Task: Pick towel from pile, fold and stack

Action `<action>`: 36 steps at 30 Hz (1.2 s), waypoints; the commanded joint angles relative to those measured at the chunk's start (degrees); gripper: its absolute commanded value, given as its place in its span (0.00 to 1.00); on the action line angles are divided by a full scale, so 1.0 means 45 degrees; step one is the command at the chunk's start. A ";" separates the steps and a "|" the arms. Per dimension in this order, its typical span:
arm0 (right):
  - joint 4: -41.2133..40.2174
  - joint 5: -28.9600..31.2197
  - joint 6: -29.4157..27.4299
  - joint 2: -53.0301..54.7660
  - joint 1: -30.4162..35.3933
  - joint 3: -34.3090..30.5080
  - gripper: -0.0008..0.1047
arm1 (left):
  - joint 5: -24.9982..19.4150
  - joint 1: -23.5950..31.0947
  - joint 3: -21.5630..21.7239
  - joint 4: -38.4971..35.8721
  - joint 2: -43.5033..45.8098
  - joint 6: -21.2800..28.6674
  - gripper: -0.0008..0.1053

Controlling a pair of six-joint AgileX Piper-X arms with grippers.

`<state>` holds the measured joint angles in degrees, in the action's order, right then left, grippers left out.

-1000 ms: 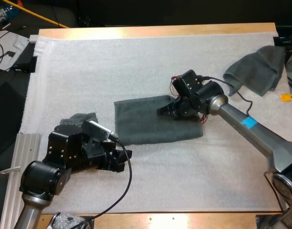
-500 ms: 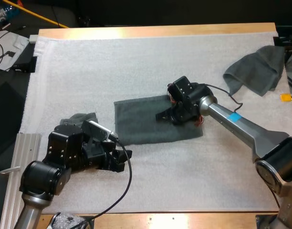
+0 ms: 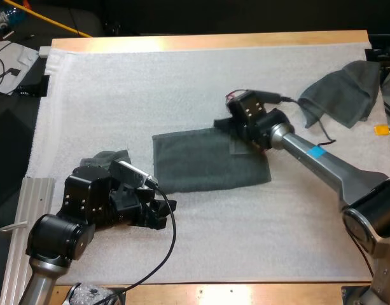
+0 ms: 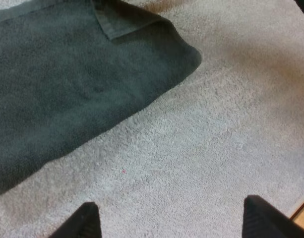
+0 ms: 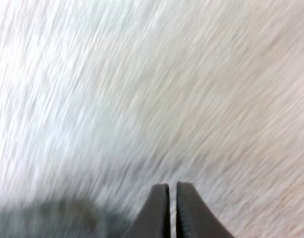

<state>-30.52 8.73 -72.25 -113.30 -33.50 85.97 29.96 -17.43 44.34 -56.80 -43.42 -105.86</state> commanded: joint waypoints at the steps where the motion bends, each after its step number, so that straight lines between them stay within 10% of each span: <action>1: 0.0791 0.1298 0.0509 0.0315 0.0568 0.0174 0.01 | 0.0143 -0.0052 0.0052 -0.0146 0.0066 -0.0016 0.55; 11: -0.1375 0.2771 -0.1688 0.2681 0.1003 0.0268 0.01 | 0.0172 -0.0078 0.0063 -0.0151 0.0095 0.0001 0.55; 28: -0.5015 -0.2313 -0.2587 0.4673 0.0311 0.0174 0.01 | 0.0231 -0.0093 0.0065 0.0100 0.0000 -0.0047 0.56; 36: -0.5593 -0.2123 -0.2721 0.3732 -0.0613 0.0112 0.01 | 0.0226 -0.0088 0.0064 0.0230 -0.0042 -0.0068 0.55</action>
<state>-54.93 -1.04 -83.97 -94.57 -35.50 86.62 30.34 -17.43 44.34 -56.40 -43.42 -105.86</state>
